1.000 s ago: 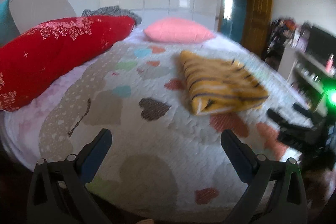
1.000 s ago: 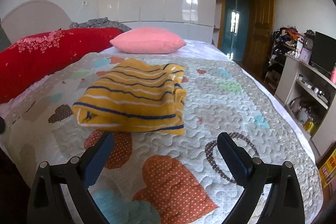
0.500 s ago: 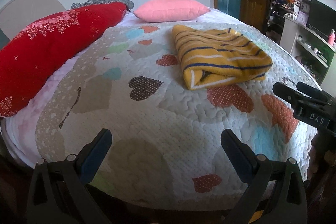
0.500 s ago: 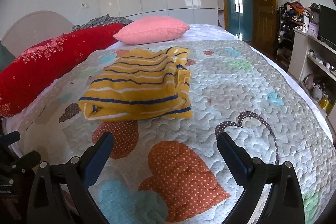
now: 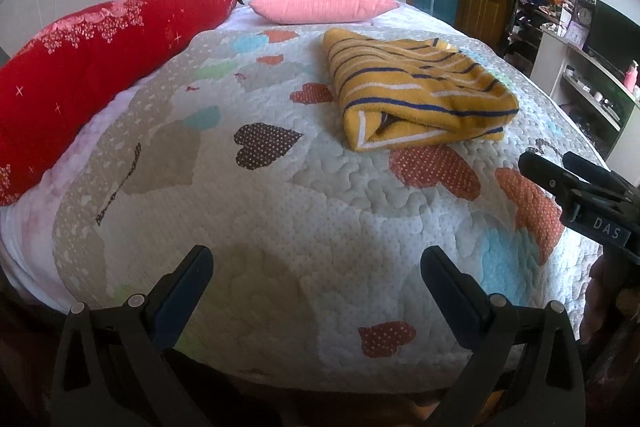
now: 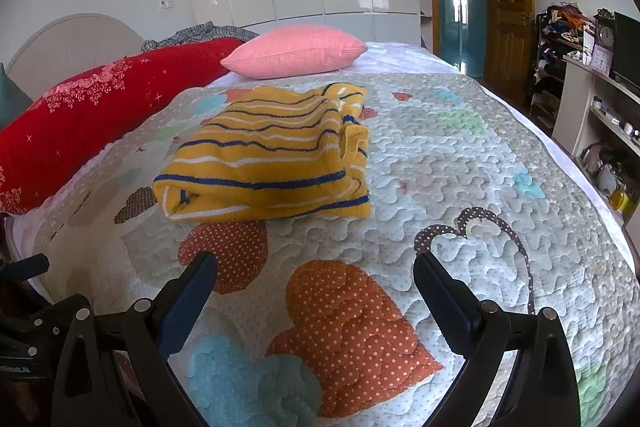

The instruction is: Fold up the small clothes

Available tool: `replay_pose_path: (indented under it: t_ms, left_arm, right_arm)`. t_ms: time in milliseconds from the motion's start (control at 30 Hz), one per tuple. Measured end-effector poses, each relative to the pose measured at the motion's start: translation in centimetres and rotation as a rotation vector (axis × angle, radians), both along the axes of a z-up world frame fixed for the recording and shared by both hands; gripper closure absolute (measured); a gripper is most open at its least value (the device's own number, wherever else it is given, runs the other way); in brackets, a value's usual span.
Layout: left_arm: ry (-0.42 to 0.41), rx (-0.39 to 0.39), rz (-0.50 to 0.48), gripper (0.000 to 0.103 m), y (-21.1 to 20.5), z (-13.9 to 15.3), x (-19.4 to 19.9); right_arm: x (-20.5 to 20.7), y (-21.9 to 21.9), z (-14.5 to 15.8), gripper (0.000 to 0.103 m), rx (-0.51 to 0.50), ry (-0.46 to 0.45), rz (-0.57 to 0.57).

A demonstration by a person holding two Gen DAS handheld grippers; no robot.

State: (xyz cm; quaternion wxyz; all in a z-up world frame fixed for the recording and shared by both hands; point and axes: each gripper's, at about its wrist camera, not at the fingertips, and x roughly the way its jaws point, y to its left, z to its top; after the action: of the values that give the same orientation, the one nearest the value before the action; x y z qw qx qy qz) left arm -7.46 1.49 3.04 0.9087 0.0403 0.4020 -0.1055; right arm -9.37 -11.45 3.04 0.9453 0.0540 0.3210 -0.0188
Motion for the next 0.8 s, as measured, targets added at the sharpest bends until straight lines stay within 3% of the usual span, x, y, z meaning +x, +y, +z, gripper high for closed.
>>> replay_pose_path:
  t_ms: [800]
  left_arm:
    - [0.068,-0.033,0.04,0.0,1.3,-1.7,0.7]
  right_arm:
    - [0.1,1.5,-0.4,0.003,-0.005,0.005,0.044]
